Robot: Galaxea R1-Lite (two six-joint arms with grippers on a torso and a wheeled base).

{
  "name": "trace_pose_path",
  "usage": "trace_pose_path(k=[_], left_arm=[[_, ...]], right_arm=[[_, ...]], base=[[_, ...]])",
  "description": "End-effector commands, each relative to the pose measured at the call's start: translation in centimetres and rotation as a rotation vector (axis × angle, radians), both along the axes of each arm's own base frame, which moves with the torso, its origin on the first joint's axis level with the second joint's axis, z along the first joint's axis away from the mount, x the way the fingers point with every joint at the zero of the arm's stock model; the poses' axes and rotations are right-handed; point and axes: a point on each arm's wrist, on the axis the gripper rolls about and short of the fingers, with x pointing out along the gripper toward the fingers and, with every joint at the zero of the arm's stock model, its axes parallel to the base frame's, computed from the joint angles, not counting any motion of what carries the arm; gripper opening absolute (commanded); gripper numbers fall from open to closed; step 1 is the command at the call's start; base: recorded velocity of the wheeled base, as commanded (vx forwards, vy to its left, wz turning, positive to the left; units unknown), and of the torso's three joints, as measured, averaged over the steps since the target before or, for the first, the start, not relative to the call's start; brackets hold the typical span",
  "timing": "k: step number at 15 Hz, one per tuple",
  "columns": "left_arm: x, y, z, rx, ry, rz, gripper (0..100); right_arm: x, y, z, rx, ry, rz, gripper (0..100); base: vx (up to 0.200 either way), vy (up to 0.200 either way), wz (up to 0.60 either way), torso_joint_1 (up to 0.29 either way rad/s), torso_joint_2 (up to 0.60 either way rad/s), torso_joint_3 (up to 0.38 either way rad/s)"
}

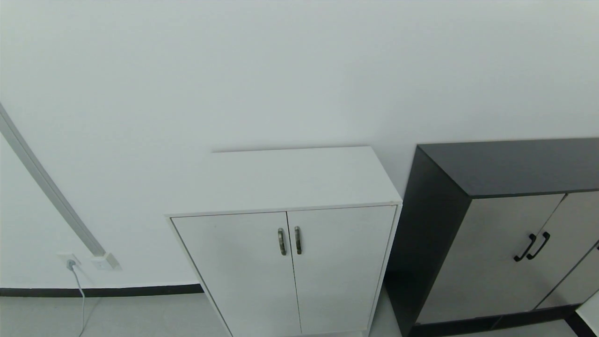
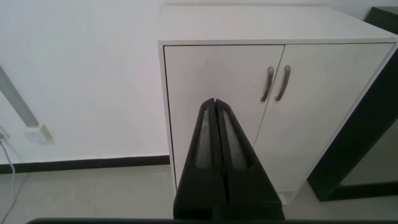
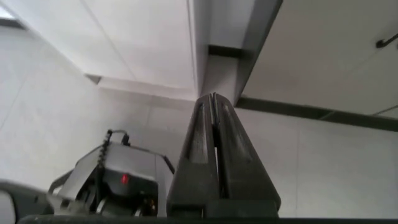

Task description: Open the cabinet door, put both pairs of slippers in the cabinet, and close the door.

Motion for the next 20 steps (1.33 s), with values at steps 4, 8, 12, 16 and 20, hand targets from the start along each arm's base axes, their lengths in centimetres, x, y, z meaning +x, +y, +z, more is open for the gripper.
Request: trace_pose_path(k=[4,8,12,16,20], left_arm=[[0.0,0.0,0.0,-0.001,0.0,0.001,0],[0.0,0.0,0.0,-0.001,0.0,0.001,0],[0.0,0.0,0.0,-0.001,0.0,0.001,0],[0.0,0.0,0.0,-0.001,0.0,0.001,0],[0.0,0.0,0.0,-0.001,0.0,0.001,0]], right_arm=[[-1.7,-0.6,-1.0,-0.011,0.055,0.06,0],[-3.0,-1.1,-1.5,0.023,0.052,0.113,0],[-3.4,-1.2,-1.5,0.033,0.02,0.14,0],[-3.9,-1.7,-1.3,0.046,-0.066,-0.092,0],[-5.6,-1.9,-1.4,0.05,-0.266,-0.297,0]], base=[[0.0,0.0,0.0,0.0,0.0,0.0],[0.0,0.0,0.0,0.0,0.0,0.0],[0.0,0.0,0.0,0.0,0.0,0.0],[0.0,0.0,0.0,0.0,0.0,0.0],[0.0,0.0,0.0,0.0,0.0,0.0]])
